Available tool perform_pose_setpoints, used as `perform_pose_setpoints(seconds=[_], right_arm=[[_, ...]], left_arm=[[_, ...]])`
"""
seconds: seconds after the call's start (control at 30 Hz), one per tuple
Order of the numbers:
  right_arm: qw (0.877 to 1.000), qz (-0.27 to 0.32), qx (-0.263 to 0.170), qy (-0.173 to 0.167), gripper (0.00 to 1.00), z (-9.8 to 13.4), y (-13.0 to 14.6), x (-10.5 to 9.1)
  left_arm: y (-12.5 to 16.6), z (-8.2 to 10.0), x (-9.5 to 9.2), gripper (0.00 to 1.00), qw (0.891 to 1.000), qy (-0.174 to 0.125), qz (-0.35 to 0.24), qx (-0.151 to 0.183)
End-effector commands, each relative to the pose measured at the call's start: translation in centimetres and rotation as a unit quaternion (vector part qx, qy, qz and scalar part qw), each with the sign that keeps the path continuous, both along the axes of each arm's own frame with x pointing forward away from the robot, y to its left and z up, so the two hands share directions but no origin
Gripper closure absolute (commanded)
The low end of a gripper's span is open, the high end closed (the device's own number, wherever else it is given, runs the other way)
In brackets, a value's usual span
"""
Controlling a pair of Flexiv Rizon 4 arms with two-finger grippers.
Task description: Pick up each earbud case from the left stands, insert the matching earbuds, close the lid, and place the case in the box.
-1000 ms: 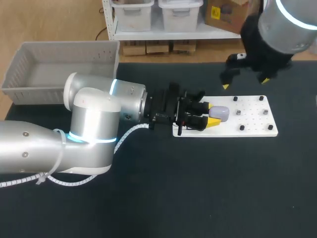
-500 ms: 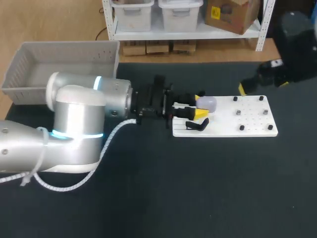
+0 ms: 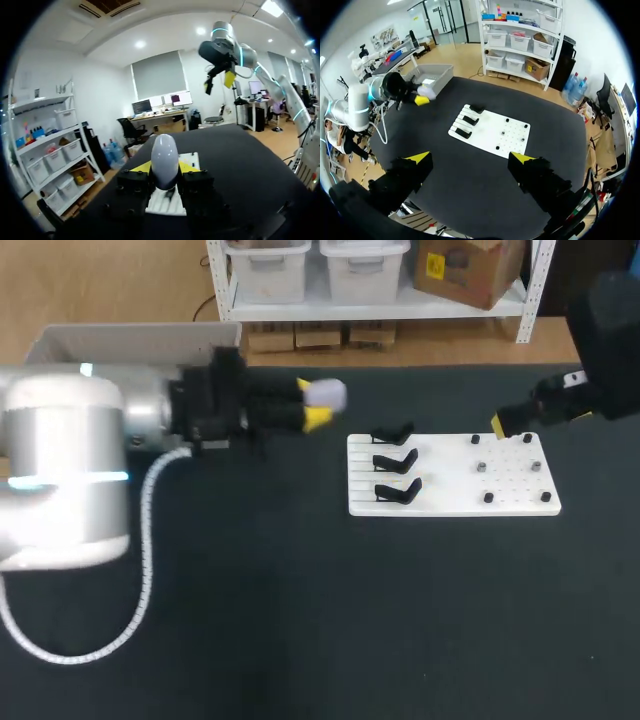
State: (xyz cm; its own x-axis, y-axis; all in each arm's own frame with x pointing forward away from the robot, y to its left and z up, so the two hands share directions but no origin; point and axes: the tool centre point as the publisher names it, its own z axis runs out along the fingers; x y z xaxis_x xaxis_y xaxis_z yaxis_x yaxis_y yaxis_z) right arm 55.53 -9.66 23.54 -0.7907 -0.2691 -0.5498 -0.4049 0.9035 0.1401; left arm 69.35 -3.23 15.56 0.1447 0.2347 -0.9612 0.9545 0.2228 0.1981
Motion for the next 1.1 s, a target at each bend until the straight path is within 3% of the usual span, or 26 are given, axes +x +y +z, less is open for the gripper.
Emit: perform_pose_setpoints(seconds=[0.03,0.4,0.57,0.83,1.1], right_arm=[[1.0,-0.002,0.001,-0.005,0.0,-0.2,0.0,-0.2],[1.0,-0.002,0.001,-0.005,0.0,-0.2,0.0,-0.2],[1.0,-0.002,0.001,-0.005,0.0,-0.2,0.0,-0.2],[1.0,-0.002,0.001,-0.005,0.0,-0.2,0.0,-0.2],[1.0,-0.002,0.001,-0.005,0.0,-0.2,0.0,-0.2]], left_arm=[[4.2,0.6,0.6,1.0,0.994,-0.021,0.109,-0.015],[10.1,-1.5,8.1,1.0,0.986,-0.009,0.161,0.036],[14.1,-2.4,10.8,1.0,0.979,0.003,0.197,0.05],[21.1,-3.0,13.8,1.0,0.967,0.013,0.247,0.06],[24.5,-3.0,15.9,1.0,0.959,0.015,0.271,0.08]])
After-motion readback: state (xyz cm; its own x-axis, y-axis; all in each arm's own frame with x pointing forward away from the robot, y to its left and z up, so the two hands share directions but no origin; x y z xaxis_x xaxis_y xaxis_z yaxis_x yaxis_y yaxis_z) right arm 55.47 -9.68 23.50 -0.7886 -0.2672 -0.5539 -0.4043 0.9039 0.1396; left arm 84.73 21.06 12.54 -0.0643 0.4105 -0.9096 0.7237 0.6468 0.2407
